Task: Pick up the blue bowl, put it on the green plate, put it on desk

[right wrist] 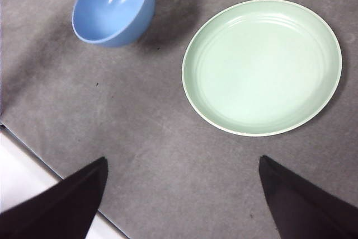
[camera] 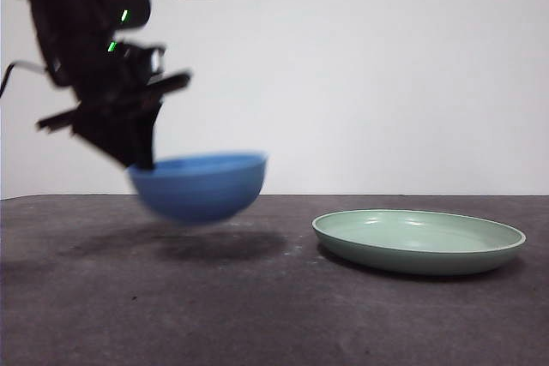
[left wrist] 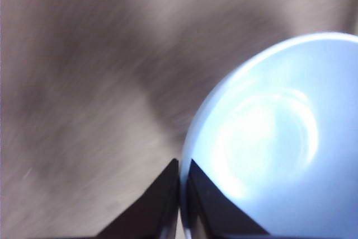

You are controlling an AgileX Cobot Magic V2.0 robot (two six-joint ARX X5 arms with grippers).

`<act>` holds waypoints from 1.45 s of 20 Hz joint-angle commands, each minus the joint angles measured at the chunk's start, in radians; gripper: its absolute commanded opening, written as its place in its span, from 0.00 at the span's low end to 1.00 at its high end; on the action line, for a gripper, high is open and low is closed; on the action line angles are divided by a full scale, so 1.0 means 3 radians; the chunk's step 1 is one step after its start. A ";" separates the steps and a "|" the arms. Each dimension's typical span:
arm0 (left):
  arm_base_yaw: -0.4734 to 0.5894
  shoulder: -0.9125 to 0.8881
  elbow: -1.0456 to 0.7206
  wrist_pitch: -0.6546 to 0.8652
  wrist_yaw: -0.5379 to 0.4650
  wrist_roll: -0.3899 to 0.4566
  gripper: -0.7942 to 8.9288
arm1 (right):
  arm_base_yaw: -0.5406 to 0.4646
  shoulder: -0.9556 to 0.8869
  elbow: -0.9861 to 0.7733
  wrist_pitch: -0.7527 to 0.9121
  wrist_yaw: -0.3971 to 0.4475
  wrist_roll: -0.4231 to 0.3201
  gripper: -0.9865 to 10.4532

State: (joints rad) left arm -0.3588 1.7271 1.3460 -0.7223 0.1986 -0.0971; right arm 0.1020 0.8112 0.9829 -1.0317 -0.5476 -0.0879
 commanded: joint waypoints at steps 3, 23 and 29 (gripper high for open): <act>-0.0320 -0.0003 0.0351 0.0088 0.0039 -0.0084 0.09 | 0.0004 0.0015 0.0065 0.0034 -0.0005 0.0032 0.46; -0.1157 0.1700 0.2129 -0.0169 -0.0027 -0.0251 0.09 | 0.0004 0.0015 0.0065 0.0033 0.0020 0.0097 0.46; -0.1194 0.1947 0.2216 -0.0228 -0.0075 -0.0240 0.09 | 0.0004 0.0015 0.0065 0.0032 0.0022 0.0097 0.46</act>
State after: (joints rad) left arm -0.7048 2.2765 1.9793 -0.7902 0.1802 -0.1745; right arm 0.1020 0.8112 0.9829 -1.0309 -0.5426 -0.0704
